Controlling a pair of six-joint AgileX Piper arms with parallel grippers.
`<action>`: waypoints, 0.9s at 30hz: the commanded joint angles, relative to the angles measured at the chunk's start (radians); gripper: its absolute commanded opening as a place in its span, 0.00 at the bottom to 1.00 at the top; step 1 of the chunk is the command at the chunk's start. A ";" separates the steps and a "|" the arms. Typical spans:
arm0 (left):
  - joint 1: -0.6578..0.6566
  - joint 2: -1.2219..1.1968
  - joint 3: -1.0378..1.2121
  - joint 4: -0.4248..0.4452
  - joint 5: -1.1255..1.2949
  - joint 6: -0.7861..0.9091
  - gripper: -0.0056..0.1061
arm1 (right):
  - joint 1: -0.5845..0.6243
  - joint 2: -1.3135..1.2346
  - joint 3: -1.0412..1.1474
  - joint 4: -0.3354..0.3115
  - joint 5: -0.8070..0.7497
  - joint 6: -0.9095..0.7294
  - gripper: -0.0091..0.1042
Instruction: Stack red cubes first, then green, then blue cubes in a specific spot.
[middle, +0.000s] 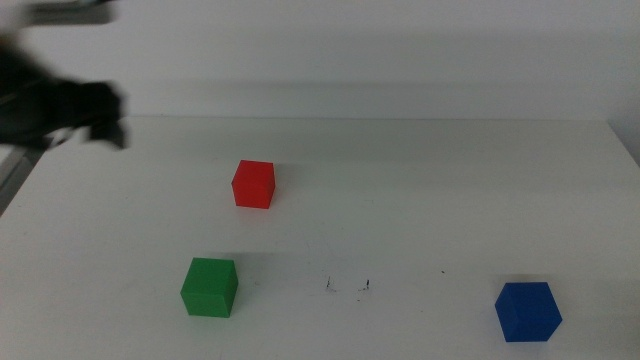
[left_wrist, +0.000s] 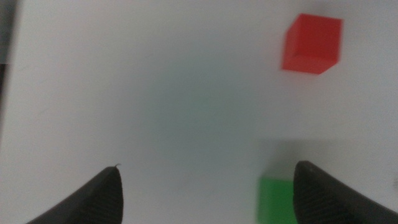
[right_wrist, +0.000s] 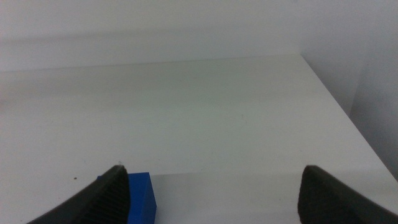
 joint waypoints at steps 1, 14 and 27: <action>-0.053 0.135 -0.119 -0.001 0.054 -0.051 0.89 | -0.008 -0.005 0.004 -0.004 -0.013 -0.003 0.90; -0.218 0.672 -0.519 0.011 0.044 -0.068 0.89 | -0.008 -0.005 0.004 -0.004 -0.013 -0.003 0.90; -0.218 0.877 -0.545 0.003 -0.169 -0.068 0.81 | -0.008 -0.005 0.004 -0.004 -0.013 -0.003 0.90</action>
